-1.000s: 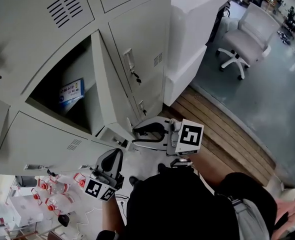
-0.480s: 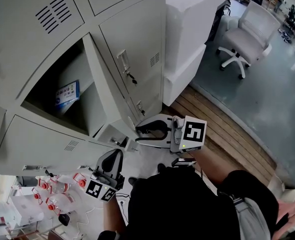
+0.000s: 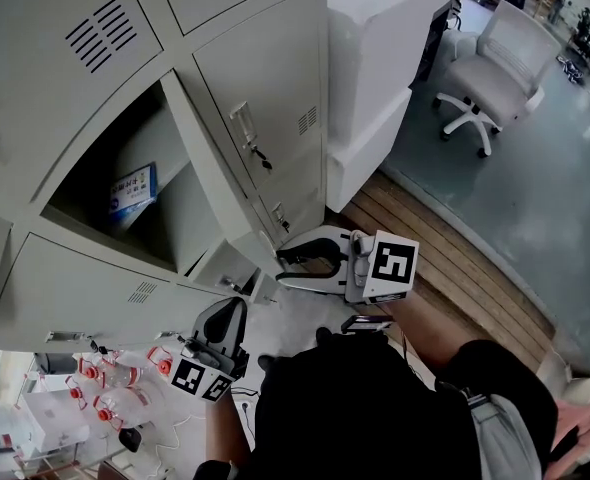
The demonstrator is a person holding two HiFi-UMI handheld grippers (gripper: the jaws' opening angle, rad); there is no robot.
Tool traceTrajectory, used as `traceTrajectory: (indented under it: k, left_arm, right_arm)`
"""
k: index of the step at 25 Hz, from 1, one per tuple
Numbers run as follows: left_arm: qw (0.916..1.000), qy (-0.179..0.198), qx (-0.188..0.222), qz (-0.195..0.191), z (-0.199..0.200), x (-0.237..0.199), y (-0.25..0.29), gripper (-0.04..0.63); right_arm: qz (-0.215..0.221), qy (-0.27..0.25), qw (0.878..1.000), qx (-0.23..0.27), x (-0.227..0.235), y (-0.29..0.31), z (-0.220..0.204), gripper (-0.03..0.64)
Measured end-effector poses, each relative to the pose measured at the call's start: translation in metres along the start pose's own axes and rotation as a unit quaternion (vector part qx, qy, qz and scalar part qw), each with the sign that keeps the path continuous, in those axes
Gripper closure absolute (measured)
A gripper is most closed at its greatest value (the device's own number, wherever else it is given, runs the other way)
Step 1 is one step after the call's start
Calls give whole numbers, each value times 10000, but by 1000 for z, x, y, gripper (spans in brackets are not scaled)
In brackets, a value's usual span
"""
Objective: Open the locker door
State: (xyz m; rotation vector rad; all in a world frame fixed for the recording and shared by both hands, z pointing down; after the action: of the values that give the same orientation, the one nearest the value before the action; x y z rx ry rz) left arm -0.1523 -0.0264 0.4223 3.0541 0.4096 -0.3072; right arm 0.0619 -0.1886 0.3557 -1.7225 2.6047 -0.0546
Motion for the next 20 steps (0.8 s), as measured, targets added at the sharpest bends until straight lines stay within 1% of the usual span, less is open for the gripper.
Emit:
traceTrajectory:
  k: [4,8,14,20]
  left_arm:
    - [10000,14,-36,-43,0,0,3,578]
    - [9999,11,-76,-75,-2,1,5,578]
    - [9998,14,-142,-123,-4,3,6,578]
    - [9998,16,-155,-137,-5,5,6,578]
  right_arm:
    - [-86,-67,9999,93,-1,-4,1,483]
    - [-194,-137,9997,-1,-2,-8,1,482]
    - [-340,-60,9994,-82,-3,-17,-1,483]
    - [-399,-108,9990,141,-4,-23,-1,483]
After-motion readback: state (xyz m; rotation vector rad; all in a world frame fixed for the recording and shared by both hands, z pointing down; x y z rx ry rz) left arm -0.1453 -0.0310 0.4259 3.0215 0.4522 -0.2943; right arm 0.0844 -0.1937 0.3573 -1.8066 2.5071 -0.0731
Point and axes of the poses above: the fingertips, and each gripper's own axes: y forward along the fingers, x to its right, z out of its top, the point moved 10 cm from there along -y, backward along the fingers, and after that the axes turned 11 degrees about z, right-handed, at the moved point
